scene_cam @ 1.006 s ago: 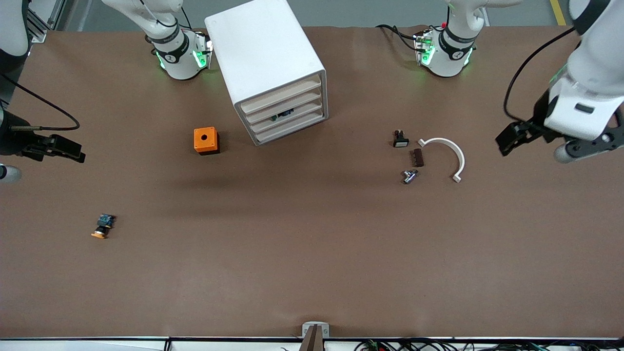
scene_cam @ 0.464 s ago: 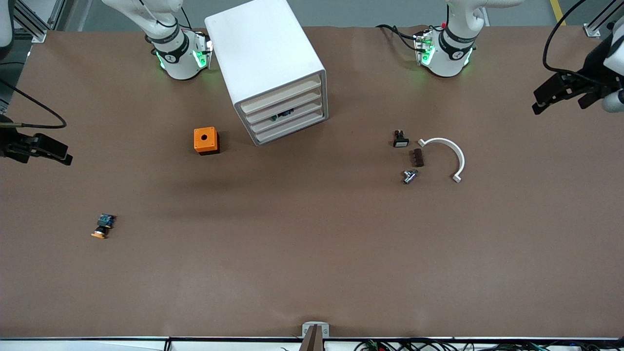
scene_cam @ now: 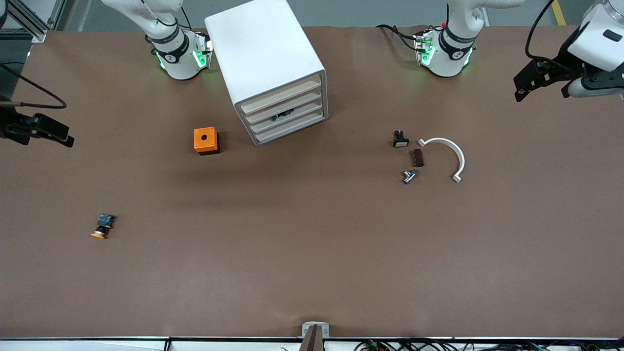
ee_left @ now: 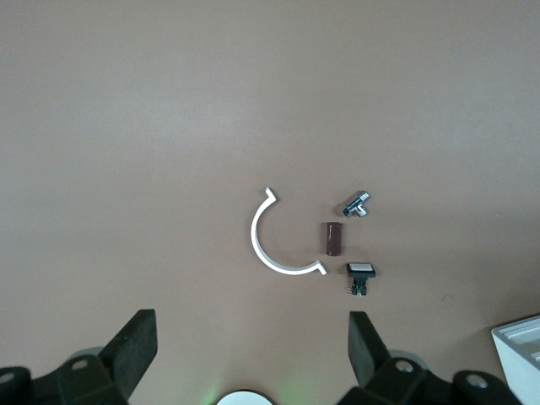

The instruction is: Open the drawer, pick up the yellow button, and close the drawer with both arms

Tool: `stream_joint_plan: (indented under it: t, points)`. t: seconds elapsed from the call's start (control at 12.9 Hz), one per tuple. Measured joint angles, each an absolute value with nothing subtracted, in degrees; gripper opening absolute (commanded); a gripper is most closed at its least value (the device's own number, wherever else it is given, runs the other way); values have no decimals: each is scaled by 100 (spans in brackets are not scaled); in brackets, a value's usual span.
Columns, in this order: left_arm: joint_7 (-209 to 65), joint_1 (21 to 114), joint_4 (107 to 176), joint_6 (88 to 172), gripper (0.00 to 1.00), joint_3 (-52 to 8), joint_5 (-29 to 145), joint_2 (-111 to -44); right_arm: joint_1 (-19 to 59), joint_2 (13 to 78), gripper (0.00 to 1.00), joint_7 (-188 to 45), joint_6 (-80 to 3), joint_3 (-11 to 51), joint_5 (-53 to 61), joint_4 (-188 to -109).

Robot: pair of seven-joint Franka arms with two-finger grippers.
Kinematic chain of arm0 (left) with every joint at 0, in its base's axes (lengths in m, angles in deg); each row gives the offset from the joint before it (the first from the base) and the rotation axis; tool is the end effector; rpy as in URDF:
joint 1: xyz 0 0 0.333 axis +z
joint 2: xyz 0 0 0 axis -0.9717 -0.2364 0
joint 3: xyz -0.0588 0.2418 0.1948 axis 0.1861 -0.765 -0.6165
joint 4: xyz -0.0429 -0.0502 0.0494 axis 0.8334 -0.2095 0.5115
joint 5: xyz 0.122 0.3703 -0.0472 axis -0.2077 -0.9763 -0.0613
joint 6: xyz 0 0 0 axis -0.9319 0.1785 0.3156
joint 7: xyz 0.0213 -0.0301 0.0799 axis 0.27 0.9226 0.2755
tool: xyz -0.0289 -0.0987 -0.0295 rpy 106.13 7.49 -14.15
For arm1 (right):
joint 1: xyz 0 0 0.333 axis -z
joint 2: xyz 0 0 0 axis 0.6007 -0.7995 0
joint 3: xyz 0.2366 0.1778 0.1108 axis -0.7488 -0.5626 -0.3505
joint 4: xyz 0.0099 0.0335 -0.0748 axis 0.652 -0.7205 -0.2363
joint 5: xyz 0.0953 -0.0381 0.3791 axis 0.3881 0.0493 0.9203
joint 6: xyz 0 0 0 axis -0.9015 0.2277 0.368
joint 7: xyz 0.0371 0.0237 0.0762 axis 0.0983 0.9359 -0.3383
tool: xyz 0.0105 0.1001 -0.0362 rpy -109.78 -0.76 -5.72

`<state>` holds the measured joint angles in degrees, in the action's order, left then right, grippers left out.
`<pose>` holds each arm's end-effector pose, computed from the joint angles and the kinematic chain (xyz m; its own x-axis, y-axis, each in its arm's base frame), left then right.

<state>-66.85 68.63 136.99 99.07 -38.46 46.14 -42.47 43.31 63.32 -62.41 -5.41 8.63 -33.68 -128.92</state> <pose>0.4880 -0.0793 0.6623 0.9991 0.0393 0.0145 0.0401 -0.9975 -0.0584 0.5739 -0.0093 0.6437 0.9962 -0.0744 -0.0456 -0.0743 -0.9972 0.0039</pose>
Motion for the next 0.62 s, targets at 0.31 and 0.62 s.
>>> stream_joint_plan:
  t: [0.31, 0.62]
  points:
    - [-6685, 6896, 13773, 9948, 100, -3884, 4607, -4245, 4333, 7164, 100, -6228, -1012, 881, -3364, -14018]
    - [-6737, 6895, 13804, 9955, 100, -3883, 4652, -4259, 4327, 7477, 100, -6228, -1072, 871, -3342, -14442]
